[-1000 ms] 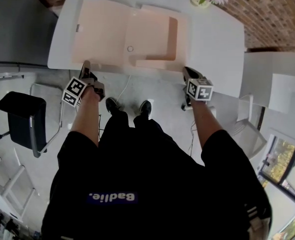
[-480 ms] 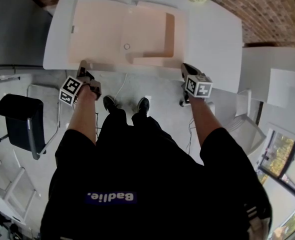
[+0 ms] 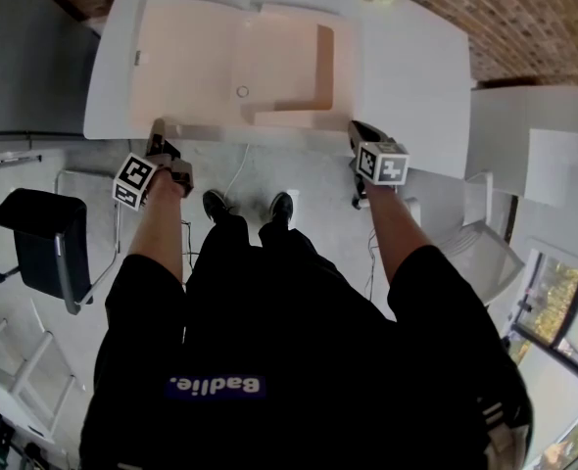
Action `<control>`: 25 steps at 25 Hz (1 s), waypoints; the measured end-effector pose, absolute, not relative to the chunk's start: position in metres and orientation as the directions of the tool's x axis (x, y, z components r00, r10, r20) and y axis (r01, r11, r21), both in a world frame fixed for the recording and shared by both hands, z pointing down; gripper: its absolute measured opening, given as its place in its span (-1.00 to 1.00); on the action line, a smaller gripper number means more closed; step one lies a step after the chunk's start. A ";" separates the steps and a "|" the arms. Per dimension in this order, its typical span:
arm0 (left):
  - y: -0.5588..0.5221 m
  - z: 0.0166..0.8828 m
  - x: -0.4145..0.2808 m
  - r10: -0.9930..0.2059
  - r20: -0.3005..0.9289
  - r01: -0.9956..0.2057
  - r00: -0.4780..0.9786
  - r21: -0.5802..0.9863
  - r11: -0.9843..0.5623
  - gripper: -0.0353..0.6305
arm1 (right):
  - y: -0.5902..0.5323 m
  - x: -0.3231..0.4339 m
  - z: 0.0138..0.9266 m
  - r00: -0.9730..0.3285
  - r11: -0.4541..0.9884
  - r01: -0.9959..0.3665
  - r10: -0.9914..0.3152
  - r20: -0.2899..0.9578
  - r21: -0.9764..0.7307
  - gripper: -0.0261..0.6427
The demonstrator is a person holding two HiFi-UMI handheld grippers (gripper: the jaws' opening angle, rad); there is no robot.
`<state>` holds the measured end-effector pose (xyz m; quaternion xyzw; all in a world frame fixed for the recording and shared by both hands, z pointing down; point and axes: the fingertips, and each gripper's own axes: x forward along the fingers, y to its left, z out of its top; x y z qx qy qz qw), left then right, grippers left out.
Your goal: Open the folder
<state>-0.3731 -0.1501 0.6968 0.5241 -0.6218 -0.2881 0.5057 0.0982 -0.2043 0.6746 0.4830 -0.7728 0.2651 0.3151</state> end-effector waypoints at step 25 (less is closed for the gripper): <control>-0.146 0.538 -0.262 -0.892 0.082 -0.537 0.444 0.821 -0.193 -0.74 | -0.191 0.090 0.601 -0.478 0.435 -0.871 -0.646 0.595 -0.227 -0.84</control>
